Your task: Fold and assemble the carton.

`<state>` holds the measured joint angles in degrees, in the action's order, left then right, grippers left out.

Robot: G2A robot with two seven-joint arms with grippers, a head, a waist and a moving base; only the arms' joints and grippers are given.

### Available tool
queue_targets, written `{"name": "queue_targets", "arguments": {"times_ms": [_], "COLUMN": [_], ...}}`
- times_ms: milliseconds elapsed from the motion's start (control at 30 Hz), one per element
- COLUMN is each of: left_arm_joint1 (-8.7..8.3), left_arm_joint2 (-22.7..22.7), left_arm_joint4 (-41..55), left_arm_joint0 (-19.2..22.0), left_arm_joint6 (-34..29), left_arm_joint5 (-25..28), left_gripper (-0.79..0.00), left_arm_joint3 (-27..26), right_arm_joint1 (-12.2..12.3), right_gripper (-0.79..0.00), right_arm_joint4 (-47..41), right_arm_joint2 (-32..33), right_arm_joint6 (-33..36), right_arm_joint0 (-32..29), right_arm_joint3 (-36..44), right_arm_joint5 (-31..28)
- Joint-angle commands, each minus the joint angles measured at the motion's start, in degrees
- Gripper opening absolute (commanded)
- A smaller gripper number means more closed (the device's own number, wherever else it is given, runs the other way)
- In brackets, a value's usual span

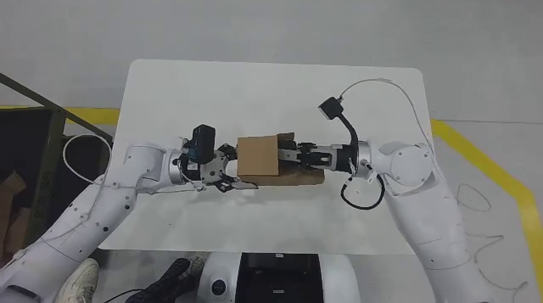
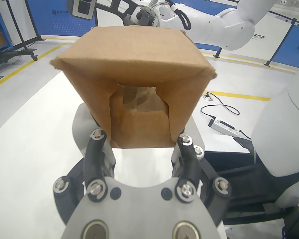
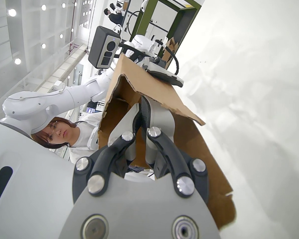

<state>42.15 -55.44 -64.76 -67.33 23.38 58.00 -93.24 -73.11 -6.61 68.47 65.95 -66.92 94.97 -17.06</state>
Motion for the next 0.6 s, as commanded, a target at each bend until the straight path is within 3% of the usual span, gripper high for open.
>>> {"name": "queue_targets", "arguments": {"times_ms": [0, 567], "left_arm_joint1": [-0.02, -0.16], "left_arm_joint2": [0.26, 1.84], "left_arm_joint4": [0.06, 0.19], "left_arm_joint0": [0.34, 1.76], "left_arm_joint6": [0.05, 0.96], "left_arm_joint5": [0.00, 0.00], "left_gripper": [-0.428, -0.425], "left_arm_joint3": [0.07, 0.26], "right_arm_joint1": [0.01, 0.01], "right_gripper": [-0.785, -0.785], "right_arm_joint4": [-0.23, -0.75], "right_arm_joint2": [-0.75, -6.11], "right_arm_joint6": [-0.25, -3.18], "right_arm_joint0": [0.12, 2.46], "right_arm_joint3": [-0.16, -1.55], "right_arm_joint5": [-0.12, 0.74]}}
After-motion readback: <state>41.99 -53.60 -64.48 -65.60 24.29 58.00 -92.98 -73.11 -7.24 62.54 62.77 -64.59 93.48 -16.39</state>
